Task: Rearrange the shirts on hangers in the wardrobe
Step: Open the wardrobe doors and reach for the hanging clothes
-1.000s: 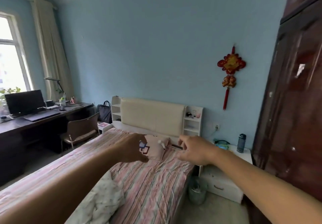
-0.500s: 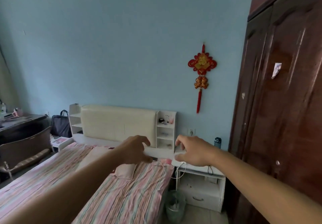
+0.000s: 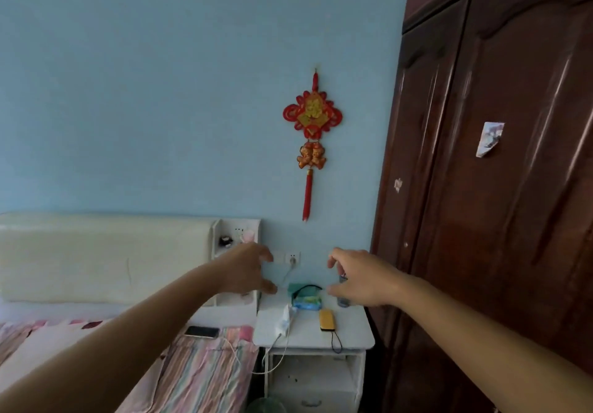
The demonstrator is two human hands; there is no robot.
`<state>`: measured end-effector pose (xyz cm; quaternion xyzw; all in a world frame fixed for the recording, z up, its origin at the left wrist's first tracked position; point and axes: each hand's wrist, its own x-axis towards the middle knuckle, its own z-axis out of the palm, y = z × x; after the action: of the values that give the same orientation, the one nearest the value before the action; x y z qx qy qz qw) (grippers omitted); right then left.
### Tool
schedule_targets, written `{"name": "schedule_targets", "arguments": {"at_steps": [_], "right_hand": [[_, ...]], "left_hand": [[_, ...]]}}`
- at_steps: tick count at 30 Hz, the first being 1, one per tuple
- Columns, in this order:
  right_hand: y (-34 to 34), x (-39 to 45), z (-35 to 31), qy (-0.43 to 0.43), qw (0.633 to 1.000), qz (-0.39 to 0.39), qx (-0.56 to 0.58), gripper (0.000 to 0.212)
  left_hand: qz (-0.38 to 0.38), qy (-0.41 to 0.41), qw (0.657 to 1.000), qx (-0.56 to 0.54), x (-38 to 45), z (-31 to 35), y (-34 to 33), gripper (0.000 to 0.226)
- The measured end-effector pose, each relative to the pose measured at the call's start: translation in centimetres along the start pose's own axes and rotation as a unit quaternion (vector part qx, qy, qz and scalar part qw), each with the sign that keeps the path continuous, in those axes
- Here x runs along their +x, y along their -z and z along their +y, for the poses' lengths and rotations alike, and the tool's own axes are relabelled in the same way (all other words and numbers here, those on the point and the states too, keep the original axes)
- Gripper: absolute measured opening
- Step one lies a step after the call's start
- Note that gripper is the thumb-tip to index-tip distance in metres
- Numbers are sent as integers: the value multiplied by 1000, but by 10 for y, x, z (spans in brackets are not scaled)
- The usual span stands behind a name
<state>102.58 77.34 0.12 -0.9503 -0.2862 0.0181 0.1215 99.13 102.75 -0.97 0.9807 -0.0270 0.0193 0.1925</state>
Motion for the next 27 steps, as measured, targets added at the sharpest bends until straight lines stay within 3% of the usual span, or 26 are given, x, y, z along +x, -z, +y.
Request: {"name": "schedule_targets", "arguments": {"at_steps": [13,21,27], "right_hand": [[21,145,117,-78,996,39,-19,45],[46,158,194,-144,988,56,-17,43],[65,140,228,-225,970,87,-38,44]], "left_hand": [[-32,-98,993,-57,232,6,-34,58],[-85,-180,976,-83,339,61,-72,53],[-136,-286,936,-153,395,129,-112,46]]}}
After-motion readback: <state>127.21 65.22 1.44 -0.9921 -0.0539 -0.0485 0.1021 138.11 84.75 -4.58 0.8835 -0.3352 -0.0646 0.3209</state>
